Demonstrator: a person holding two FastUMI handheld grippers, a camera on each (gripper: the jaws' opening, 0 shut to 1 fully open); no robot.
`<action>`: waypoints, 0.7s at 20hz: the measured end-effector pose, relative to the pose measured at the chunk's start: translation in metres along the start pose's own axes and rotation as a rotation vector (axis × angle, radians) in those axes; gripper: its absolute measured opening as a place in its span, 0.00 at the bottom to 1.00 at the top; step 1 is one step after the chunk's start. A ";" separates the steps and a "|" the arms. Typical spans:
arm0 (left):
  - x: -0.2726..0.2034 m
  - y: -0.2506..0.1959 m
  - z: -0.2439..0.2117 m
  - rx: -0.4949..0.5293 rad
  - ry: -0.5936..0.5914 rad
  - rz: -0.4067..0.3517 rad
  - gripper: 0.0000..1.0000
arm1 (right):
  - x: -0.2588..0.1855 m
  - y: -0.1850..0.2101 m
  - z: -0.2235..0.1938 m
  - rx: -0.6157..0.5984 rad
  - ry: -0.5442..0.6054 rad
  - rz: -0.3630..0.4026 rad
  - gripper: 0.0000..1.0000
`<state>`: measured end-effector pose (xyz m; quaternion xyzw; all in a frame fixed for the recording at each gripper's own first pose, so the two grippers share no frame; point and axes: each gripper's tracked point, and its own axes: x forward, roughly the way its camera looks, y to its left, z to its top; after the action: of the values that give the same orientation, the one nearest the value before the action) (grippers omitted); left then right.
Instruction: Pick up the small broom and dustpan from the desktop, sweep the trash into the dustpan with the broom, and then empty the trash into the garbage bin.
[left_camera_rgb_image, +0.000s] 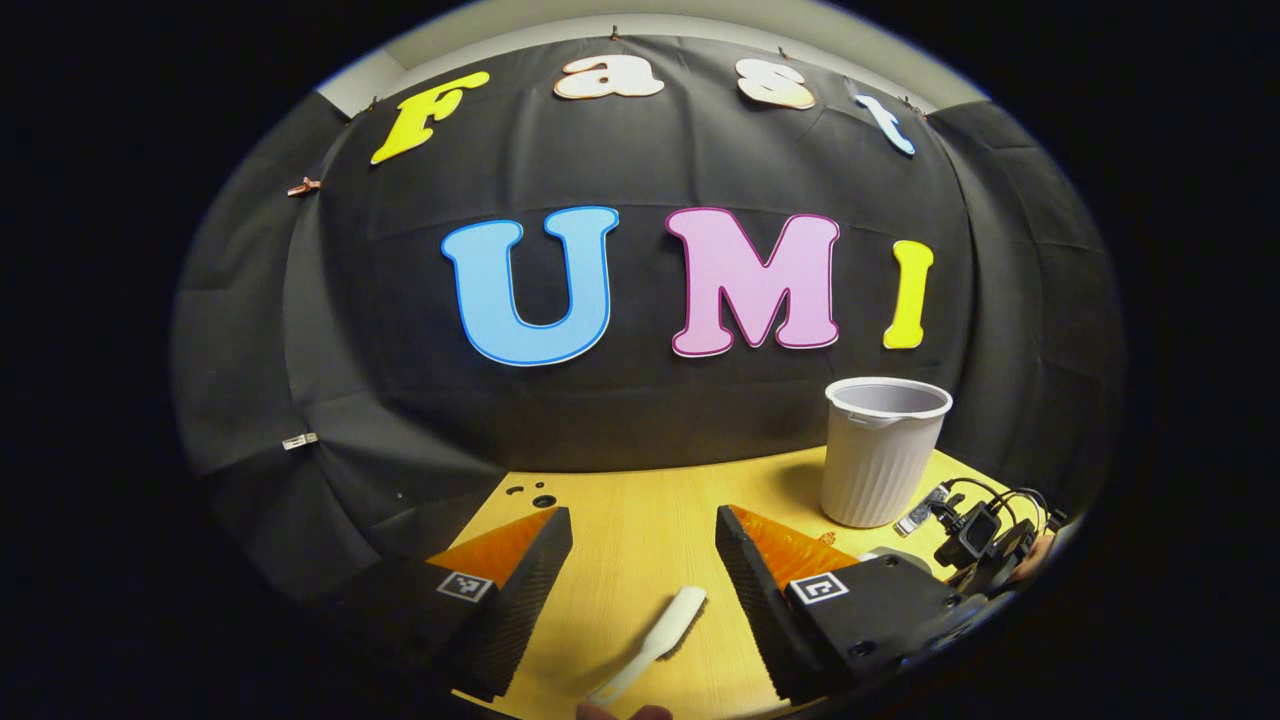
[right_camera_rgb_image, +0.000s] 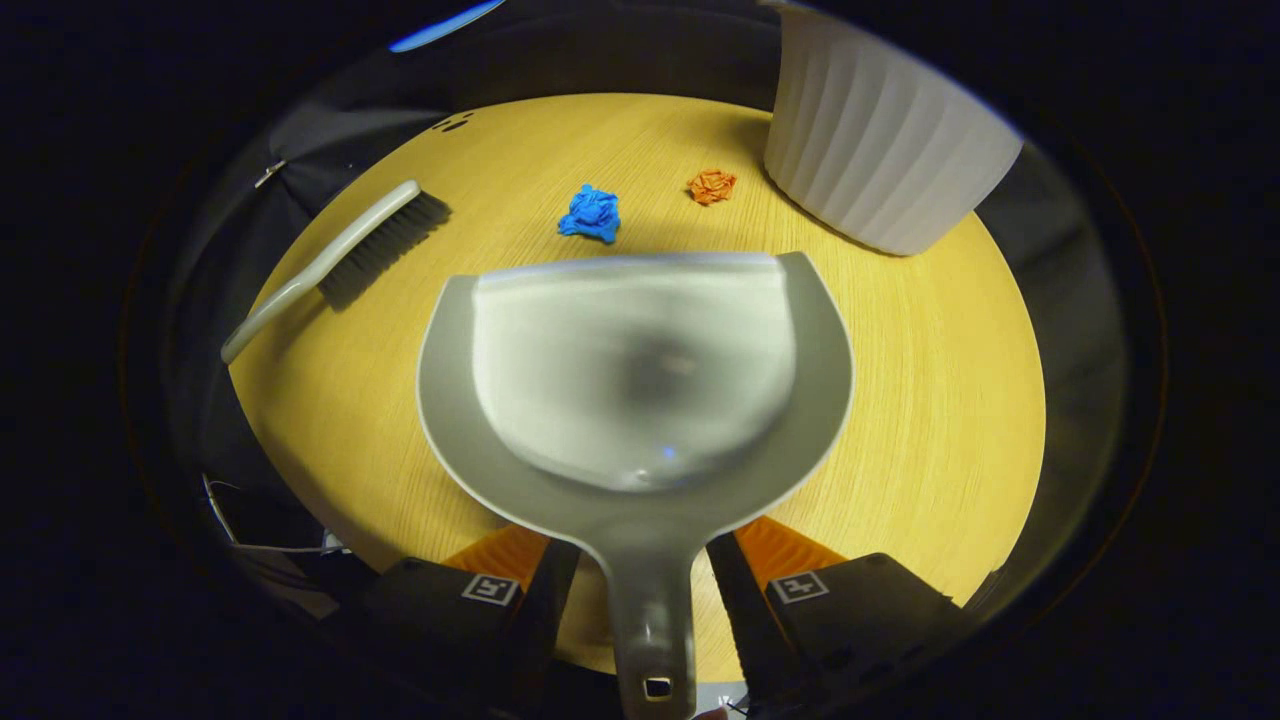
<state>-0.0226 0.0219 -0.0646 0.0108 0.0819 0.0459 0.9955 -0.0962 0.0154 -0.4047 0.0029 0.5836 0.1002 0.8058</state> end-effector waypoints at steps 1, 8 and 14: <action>0.001 0.000 0.000 -0.004 0.004 0.005 0.92 | -0.001 0.000 0.000 0.004 0.009 -0.001 0.62; 0.005 -0.007 -0.015 0.017 0.044 0.024 0.92 | -0.005 0.000 0.002 -0.009 -0.020 0.052 0.38; 0.018 -0.017 -0.063 0.055 0.211 -0.064 0.94 | -0.034 -0.023 -0.001 -0.117 -0.060 0.070 0.36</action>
<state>-0.0134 0.0072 -0.1305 0.0305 0.1880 0.0128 0.9816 -0.1032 -0.0131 -0.3756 -0.0207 0.5518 0.1621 0.8178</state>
